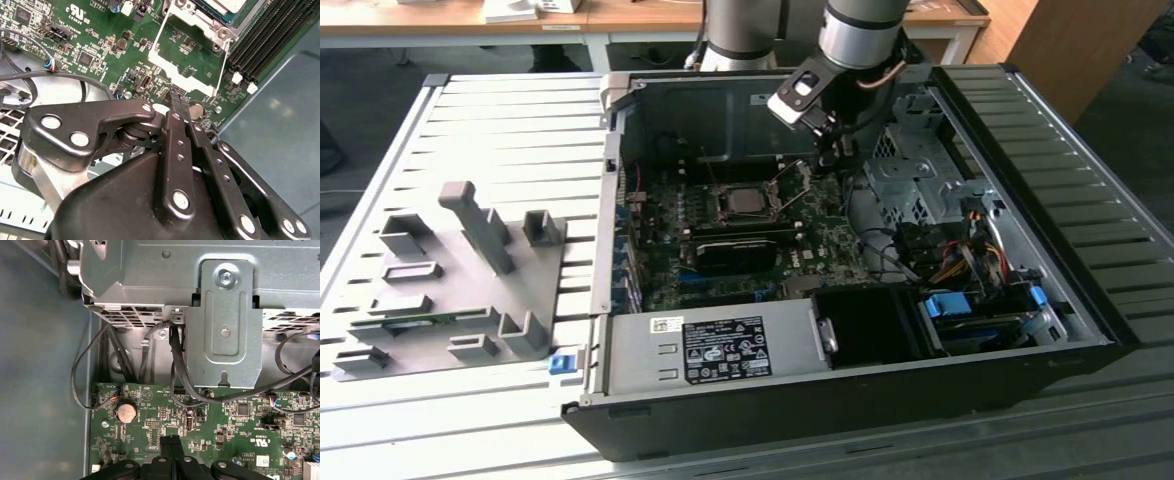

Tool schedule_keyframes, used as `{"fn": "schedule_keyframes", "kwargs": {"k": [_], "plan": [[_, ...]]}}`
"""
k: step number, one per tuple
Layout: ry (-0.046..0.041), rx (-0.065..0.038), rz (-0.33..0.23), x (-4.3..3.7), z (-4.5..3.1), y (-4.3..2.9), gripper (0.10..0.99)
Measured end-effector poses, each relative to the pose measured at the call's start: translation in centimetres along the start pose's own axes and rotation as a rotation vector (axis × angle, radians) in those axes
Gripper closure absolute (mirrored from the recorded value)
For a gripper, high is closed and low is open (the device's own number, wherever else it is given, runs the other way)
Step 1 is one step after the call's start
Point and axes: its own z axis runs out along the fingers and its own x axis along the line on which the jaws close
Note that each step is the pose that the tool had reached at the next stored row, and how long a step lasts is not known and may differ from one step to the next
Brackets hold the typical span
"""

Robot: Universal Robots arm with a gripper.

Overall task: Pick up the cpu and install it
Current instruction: 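Close the cpu cover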

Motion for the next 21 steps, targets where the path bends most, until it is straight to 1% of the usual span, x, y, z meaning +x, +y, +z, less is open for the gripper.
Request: {"fn": "schedule_keyframes", "kwargs": {"k": [2,5,9,10,15,17,21], "plan": [[0.0001,0.000,0.000,-0.01,0.21,0.00,0.980],[0.0000,0.000,0.000,-0.02,0.23,-0.06,0.980],[0.0026,0.000,0.000,-0.01,0.23,-0.25,0.980],[0.0026,0.000,0.000,0.00,0.23,-0.41,0.980],[0.0028,0.000,0.000,0.01,0.23,-1.78,0.980],[0.0028,0.000,0.000,0.01,0.23,-2.10,0.980],[0.0029,0.000,0.000,0.02,0.24,-2.50,0.980]]}}
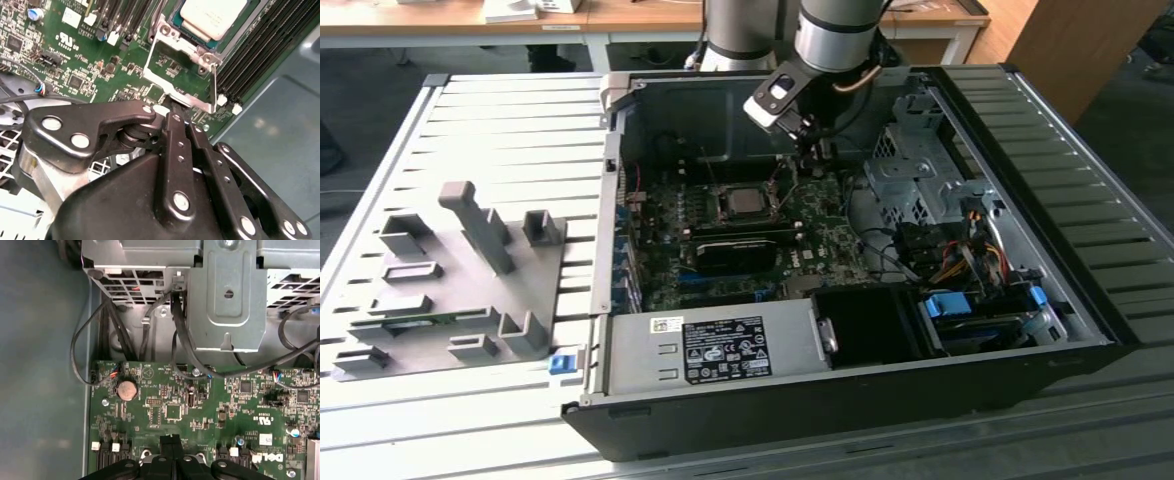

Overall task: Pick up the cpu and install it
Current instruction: 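Close the cpu cover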

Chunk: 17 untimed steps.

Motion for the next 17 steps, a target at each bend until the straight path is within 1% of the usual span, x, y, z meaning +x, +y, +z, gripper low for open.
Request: {"fn": "schedule_keyframes", "kwargs": {"k": [5,12,14,17], "plan": [[0.0000,0.000,0.000,0.00,0.01,-0.36,0.980],[0.0000,0.000,0.000,0.01,0.02,-0.57,0.980],[0.0000,0.000,0.000,0.01,0.02,-0.80,0.980],[0.0000,0.000,0.000,0.01,0.03,-0.86,0.980]]}}
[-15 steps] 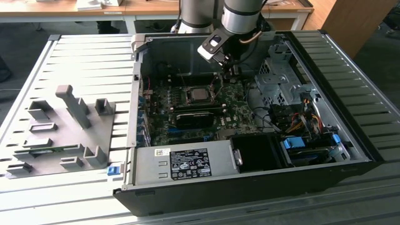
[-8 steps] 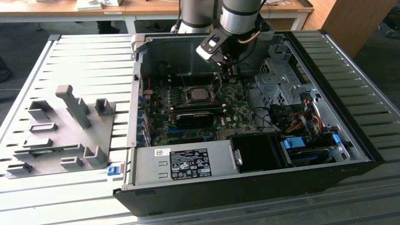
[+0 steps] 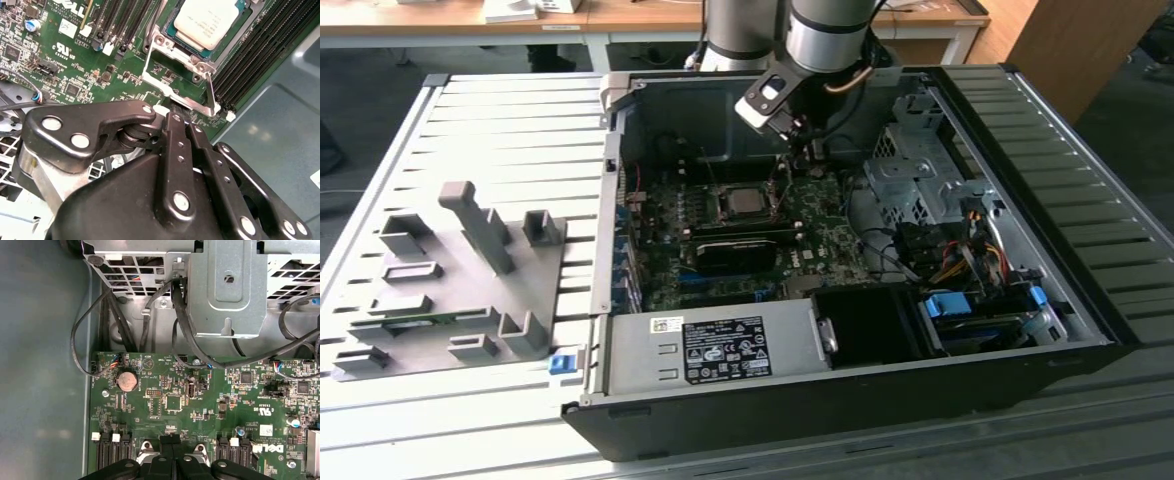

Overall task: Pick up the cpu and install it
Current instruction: 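Close the cpu cover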

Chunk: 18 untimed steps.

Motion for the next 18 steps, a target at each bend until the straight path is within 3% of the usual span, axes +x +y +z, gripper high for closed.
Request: {"fn": "schedule_keyframes", "kwargs": {"k": [18], "plan": [[0.0000,0.000,0.000,0.00,0.06,-0.51,0.980]]}}
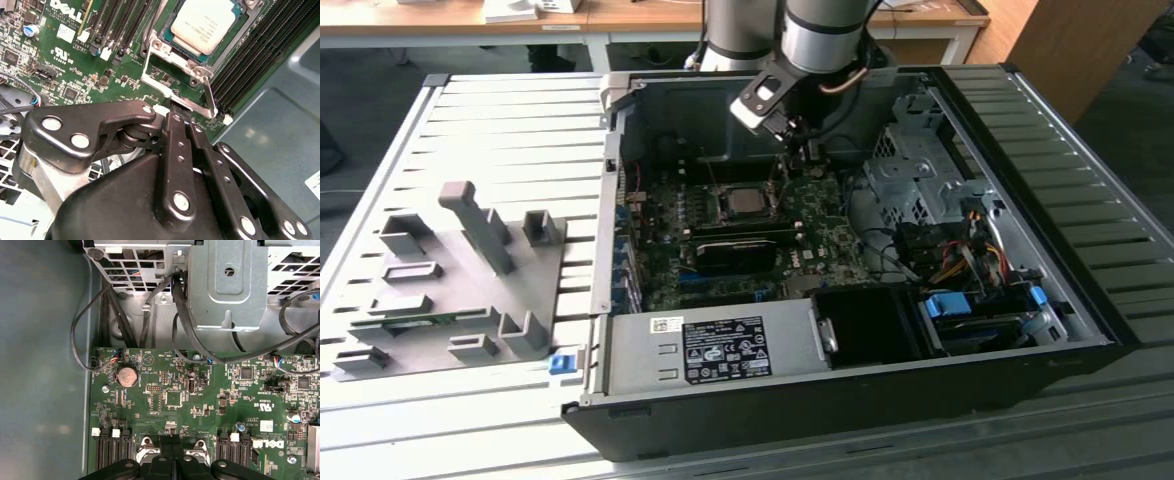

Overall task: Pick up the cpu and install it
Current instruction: 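Close the cpu cover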

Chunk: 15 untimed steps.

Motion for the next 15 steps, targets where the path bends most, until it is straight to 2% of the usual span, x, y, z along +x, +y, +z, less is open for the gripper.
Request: {"fn": "schedule_keyframes", "kwargs": {"k": [9,15], "plan": [[-0.0002,0.000,0.000,-0.06,0.16,-0.69,0.980],[0.0001,0.000,0.000,-0.11,0.61,-1.66,0.980]]}}
